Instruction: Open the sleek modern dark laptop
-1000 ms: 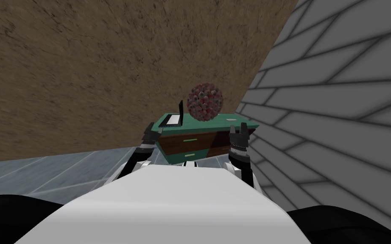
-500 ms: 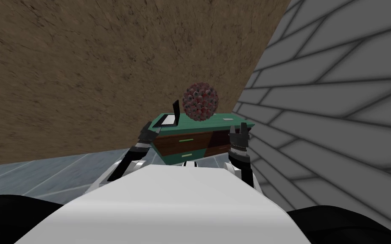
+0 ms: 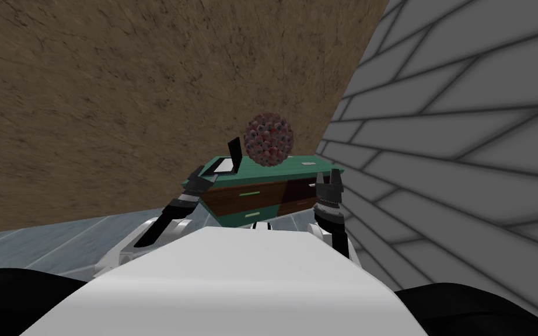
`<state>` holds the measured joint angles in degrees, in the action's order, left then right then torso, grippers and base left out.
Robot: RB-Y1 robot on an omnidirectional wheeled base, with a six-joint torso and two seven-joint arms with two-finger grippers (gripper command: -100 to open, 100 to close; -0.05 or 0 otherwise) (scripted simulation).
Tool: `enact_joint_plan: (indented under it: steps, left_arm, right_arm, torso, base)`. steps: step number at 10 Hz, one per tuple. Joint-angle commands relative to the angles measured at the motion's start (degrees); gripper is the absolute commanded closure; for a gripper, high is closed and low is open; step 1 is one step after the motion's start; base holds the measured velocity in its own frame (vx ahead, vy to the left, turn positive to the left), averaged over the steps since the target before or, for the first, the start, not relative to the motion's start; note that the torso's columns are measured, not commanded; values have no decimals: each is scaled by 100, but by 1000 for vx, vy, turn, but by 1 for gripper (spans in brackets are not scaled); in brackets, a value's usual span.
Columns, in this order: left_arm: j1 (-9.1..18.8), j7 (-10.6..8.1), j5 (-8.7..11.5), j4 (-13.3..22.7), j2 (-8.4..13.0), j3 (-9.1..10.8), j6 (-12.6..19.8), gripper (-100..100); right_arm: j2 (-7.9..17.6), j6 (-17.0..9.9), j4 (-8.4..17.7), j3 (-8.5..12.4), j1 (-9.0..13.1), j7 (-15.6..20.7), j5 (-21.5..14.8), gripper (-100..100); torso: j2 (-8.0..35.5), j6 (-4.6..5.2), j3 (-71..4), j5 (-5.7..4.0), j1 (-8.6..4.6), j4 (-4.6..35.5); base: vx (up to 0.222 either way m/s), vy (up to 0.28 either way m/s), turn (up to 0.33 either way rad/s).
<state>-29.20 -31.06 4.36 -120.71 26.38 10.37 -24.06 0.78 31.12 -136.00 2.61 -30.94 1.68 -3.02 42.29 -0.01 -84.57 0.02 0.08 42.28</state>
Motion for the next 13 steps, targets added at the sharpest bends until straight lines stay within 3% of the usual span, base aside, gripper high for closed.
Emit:
enact_joint_plan:
  steps: [1, 2, 3, 4, 5, 6, 7, 8, 9, 10, 11, 12, 13]
  left_arm:
    - [8, -350, 12, 73, 259, 157, 15, -100]
    - [1, -556, 27, 138, 485, 297, 29, -100]
    - [1, -630, 27, 138, 485, 297, 29, -100]
    - [-14, -839, 45, 209, 708, 438, 47, -100]
    - [-14, -917, 45, 209, 708, 438, 47, -100]
    - [-38, -1127, 67, 286, 927, 580, 70, -100]
    - [-38, -1211, 67, 286, 927, 580, 70, -100]
    - [-72, -1414, 92, 368, 1138, 721, 97, -100]
    - [-72, -1509, 92, 368, 1138, 721, 97, -100]
    - [-117, -1716, 122, 457, 1341, 861, 129, -100]
    - [-117, -1812, 122, 457, 1341, 861, 129, -100]
    - [-173, -2008, 155, 551, 1534, 1000, 167, -100]
    - [-173, -2119, 155, 551, 1534, 1000, 167, -100]
  right_arm:
    - [0, 0, 0, 0, 0, 0, 0, 0]
    - [0, 0, 0, 0, 0, 0, 0, 0]
    - [0, 0, 0, 0, 0, 0, 0, 0]
    - [0, 0, 0, 0, 0, 0, 0, 0]
    - [0, 0, 0, 0, 0, 0, 0, 0]
    - [0, 0, 0, 0, 0, 0, 0, 0]
    - [0, 0, 0, 0, 0, 0, 0, 0]
    - [0, 0, 0, 0, 0, 0, 0, 0]
    - [0, 0, 0, 0, 0, 0, 0, 0]
    - [0, 0, 0, 0, 0, 0, 0, 0]
    - [0, 0, 0, 0, 0, 0, 0, 0]
    - [0, 0, 0, 0, 0, 0, 0, 0]
    - [0, 0, 0, 0, 0, 0, 0, 0]
  torso:
    - [4, 1, 3, 0, -4, 2]
    - [5, 0, 4, -1, -2, 2]
    - [1, 1, 2, -3, -13, 1]
    - [-2, 0, 0, -3, -7, 0]
    - [-6, 1, -3, -2, -9, -1]
    - [-3, 0, -2, -2, -9, -1]
    - [-5, 1, -2, -3, -13, -1]
    - [0, 0, 0, -2, -7, 0]
    - [0, 1, 1, -3, -10, 1]
    - [1, 0, 1, 0, -1, 1]
    - [-1, 1, 0, -1, -6, 1]
    - [0, 0, 1, -1, -5, 0]
    - [2, 1, 2, -4, -14, 1]
  base:
    - [3, -71, -26]
    - [7, -95, -64]
    - [10, -80, -18]
    - [22, -88, -36]
    - [18, -89, -22]
    - [30, -105, -40]
    - [24, -93, -22]
    - [26, -106, -37]
    - [25, -80, -16]
    - [28, -92, -34]
    - [24, -81, -15]
    - [16, -108, -33]
    - [26, -94, -7]
